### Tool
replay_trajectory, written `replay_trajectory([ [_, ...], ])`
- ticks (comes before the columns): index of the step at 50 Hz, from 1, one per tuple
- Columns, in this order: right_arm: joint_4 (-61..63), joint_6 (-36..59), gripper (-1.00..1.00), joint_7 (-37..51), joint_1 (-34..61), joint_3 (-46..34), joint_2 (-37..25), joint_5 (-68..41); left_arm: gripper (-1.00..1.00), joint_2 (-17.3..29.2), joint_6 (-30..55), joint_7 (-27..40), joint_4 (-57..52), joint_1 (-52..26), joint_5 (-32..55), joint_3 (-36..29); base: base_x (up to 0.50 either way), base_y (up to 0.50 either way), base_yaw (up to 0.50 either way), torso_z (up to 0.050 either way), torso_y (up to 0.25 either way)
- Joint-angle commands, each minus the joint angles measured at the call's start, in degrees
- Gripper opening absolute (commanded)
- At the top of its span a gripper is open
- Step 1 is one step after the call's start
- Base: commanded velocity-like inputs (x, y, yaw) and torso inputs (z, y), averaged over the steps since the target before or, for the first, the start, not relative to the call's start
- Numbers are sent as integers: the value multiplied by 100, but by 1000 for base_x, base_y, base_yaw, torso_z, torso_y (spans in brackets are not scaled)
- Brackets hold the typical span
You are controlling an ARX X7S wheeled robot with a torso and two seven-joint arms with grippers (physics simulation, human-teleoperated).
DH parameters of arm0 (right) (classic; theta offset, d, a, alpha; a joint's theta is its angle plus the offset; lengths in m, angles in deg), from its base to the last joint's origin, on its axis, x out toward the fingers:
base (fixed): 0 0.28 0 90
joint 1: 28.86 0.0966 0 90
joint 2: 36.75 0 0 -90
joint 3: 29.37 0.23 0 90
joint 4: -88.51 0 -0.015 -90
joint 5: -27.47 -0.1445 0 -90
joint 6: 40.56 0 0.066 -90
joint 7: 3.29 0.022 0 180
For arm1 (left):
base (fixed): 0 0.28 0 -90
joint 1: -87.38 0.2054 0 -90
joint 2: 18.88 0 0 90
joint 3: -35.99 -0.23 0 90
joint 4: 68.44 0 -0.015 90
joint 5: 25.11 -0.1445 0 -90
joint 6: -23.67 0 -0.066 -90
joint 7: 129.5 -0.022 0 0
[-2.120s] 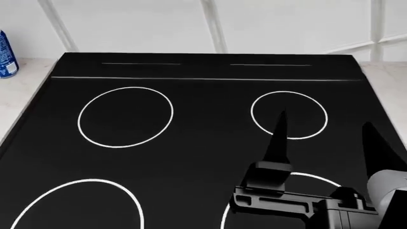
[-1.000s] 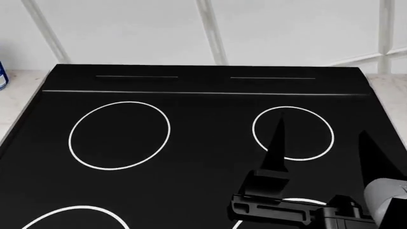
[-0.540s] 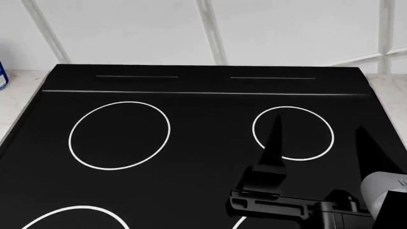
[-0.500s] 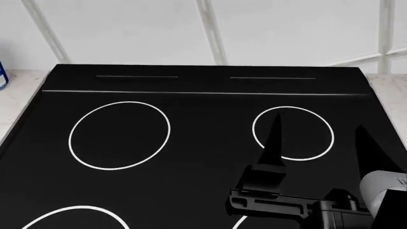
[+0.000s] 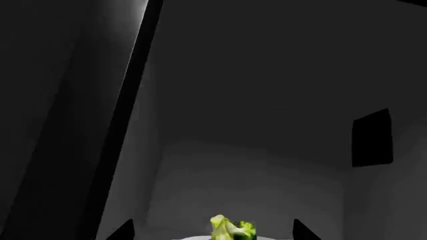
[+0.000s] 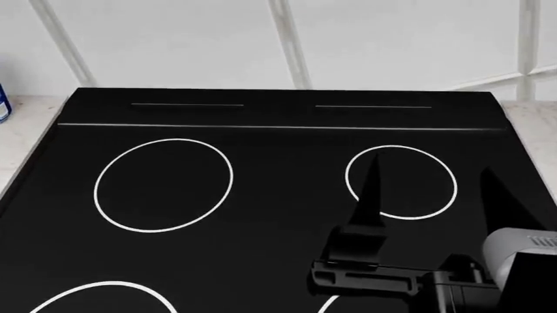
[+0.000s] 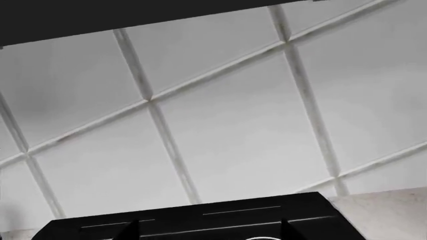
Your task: Pick the broccoli from the counter and place it in the microwave.
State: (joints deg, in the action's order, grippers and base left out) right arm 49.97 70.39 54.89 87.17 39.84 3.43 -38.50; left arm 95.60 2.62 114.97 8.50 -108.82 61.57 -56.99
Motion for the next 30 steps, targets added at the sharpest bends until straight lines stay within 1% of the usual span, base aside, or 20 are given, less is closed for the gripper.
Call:
replay_trajectory([
  [1, 48, 39, 100, -5, 4, -35, -44, -44, 100, 2459, -2157, 2518, -2732, 893, 4306, -962, 0, 0, 0, 0, 0],
  [4, 61, 38, 100, 6, -9, -41, -47, -54, 100, 2805, -2948, 2525, -3219, 1014, 4694, -1228, 0, 0, 0, 0, 0],
  [8, 94, 44, 100, 41, -4, -52, -37, -70, 100, 2939, -3348, 2436, -3440, 1275, 4765, -1353, 0, 0, 0, 0, 0],
  [13, 113, 39, 100, 92, -15, -56, -26, -73, 100, 3004, -3526, 2354, -3501, 1294, 4865, -1441, 0, 0, 0, 0, 0],
  [25, 103, 77, 100, 139, 41, -126, 60, -45, 100, 3322, -3691, 2031, -3574, 1816, 4779, -1302, 0, 0, 0, 0, 0],
  [30, 89, 86, 100, 114, 50, -138, 46, -45, 100, 3402, -3794, 1914, -3652, 2187, 4651, -1206, 0, 0, 0, 0, 0],
])
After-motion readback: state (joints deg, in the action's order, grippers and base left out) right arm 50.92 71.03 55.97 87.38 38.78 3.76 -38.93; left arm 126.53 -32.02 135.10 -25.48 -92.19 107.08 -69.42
